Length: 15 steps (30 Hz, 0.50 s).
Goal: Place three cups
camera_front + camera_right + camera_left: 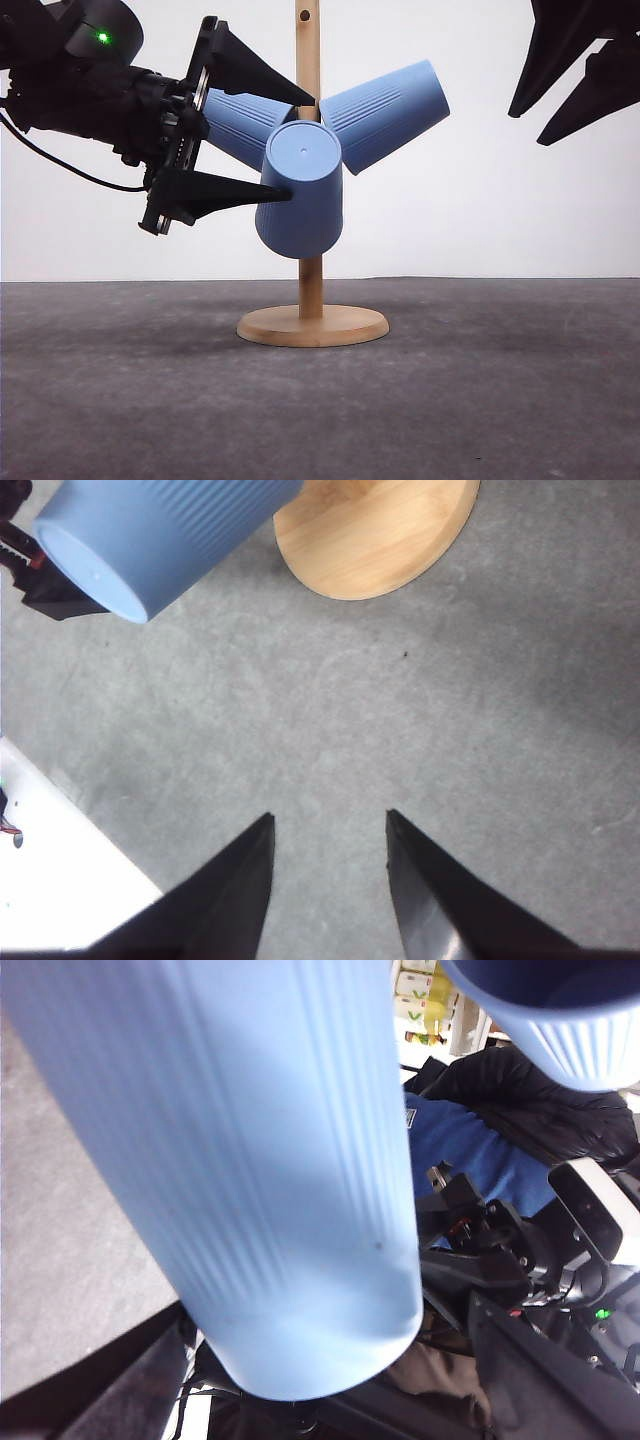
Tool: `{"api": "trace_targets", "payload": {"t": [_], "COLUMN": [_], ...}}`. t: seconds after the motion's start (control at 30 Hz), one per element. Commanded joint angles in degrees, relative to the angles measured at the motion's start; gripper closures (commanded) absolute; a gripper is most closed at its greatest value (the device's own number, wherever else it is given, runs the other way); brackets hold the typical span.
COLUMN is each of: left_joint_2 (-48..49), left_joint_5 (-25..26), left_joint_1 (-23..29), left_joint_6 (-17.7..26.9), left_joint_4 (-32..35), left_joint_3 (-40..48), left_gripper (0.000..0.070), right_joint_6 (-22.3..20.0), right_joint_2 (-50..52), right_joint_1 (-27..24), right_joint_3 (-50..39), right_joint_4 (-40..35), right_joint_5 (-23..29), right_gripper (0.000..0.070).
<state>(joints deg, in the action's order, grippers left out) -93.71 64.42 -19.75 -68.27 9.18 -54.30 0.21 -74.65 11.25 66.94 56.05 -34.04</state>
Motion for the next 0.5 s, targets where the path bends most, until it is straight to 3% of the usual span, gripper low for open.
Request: {"api": "trace_targets", "payload": {"t": [0.0,0.13,0.3,0.47], "left_joint_2": [0.6,0.6,0.6,0.7], "left_joint_5": [0.3,0.2,0.5,1.0], "left_joint_1": [0.0,0.0,0.0,0.0], "left_joint_6": [1.5,3.4,5.6,5.9], "left_joint_4": [0.3,-1.8,-4.1,-4.1], "left_joint_3": [-0.5,-0.5,-0.5,-0.5], "left_gripper": [0.0178,0.0174,0.0075,0.0061], "right_joint_6": [-0.6,-0.6,-0.6,-0.6], "right_joint_2": [-0.6,-0.6,-0.6,-0.6], "right_joint_1": [0.3,0.3,0.3,0.3], "right_joint_3": [1.0,1.0,1.0,1.0], "right_joint_4": [-0.2,-0.2,-0.2,-0.2], "right_joint_5": [0.1,0.0,0.1,0.1], "right_gripper": [0.0477,0.0478,0.0478,0.0477]}}
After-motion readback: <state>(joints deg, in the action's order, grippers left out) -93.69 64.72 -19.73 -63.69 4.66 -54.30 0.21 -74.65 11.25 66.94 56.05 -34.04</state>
